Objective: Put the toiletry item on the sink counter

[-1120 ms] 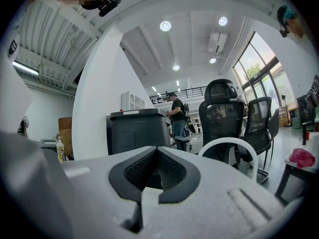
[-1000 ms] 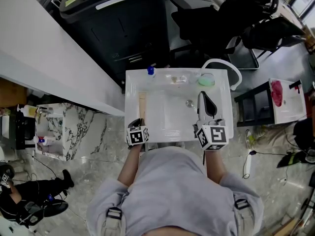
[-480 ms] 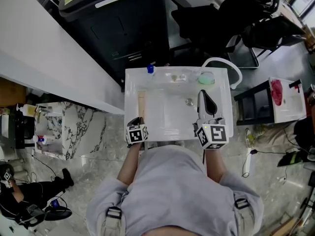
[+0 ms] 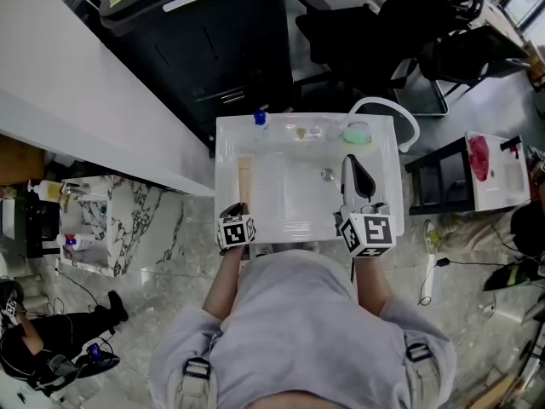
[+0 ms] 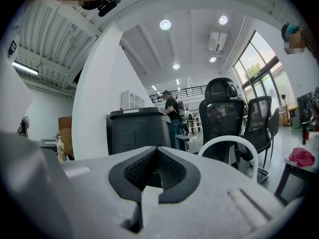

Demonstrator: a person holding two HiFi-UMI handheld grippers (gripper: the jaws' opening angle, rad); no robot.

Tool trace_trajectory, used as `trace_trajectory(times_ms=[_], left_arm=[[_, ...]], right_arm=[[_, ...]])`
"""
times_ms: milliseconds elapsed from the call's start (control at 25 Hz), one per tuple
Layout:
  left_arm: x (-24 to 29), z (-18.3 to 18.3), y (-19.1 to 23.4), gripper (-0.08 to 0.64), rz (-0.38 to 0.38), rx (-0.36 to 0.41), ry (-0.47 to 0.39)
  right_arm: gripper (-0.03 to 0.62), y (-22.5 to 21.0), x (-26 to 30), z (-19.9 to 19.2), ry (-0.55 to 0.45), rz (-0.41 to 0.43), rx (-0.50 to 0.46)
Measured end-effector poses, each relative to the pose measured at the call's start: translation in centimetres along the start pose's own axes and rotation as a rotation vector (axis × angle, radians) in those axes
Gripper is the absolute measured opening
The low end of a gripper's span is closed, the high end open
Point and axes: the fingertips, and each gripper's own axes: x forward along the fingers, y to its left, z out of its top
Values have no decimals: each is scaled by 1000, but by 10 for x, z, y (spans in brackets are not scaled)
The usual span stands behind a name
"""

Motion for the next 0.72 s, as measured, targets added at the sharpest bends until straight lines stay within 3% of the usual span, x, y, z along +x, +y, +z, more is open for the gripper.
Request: trace_trajectory(times_ms=[200,320,720], left_arm=[[-1,1,6,35,30,4,2],[0,1,9,110,43,18,4],[-5,10,15,109,48,-2,-24]], right_arm=[[5,1,2,0,2,2,-1],[5,3,1,-1,3,3,0],[5,5,4,-1,5,4,0]])
